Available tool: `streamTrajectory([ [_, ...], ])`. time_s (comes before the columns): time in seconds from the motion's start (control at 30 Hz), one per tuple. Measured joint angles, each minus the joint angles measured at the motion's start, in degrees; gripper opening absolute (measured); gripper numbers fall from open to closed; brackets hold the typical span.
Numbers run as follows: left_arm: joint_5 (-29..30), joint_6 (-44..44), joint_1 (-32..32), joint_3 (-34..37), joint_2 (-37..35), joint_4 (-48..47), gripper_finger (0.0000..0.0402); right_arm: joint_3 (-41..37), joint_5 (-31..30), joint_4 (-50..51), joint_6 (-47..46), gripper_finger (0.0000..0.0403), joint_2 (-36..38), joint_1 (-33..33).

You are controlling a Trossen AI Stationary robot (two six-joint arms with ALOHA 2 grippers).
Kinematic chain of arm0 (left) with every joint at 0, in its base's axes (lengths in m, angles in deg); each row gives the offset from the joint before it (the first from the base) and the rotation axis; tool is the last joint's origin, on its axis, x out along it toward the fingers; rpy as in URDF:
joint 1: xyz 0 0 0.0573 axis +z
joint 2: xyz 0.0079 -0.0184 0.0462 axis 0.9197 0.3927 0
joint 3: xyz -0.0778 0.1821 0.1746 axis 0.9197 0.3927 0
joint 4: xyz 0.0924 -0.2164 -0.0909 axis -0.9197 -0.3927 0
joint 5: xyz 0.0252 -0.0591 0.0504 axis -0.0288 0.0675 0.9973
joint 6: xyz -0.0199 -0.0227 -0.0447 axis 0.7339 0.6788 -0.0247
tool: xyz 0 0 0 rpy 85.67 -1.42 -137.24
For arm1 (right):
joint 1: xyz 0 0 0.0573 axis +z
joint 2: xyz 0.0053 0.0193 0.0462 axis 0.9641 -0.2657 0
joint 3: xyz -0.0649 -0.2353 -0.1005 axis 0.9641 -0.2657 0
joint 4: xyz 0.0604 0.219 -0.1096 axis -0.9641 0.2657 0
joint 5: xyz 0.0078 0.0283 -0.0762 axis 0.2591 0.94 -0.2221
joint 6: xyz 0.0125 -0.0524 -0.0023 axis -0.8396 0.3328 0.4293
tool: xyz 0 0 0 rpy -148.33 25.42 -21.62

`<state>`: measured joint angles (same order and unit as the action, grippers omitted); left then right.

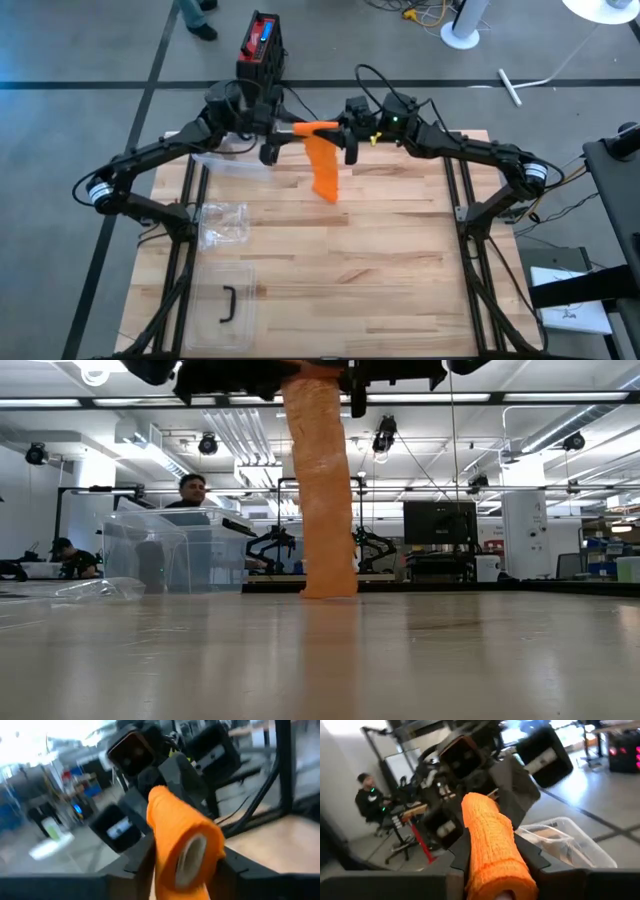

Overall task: Roll bandage
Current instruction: Roll the orange bandage

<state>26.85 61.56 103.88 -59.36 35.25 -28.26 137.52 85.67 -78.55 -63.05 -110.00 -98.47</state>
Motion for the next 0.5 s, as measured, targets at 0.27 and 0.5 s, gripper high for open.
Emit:
streamTrajectory([
  [0.27,-3.30,20.17,0.13,0.00,-1.48,-0.19,0.0206,0.00,3.02,0.51,9.88,0.0079,0.25,-1.73],
  [0.5,-0.63,22.88,0.02,-0.02,0.83,0.78,0.0249,0.00,0.42,0.11,15.18,0.0082,0.23,-2.04],
])
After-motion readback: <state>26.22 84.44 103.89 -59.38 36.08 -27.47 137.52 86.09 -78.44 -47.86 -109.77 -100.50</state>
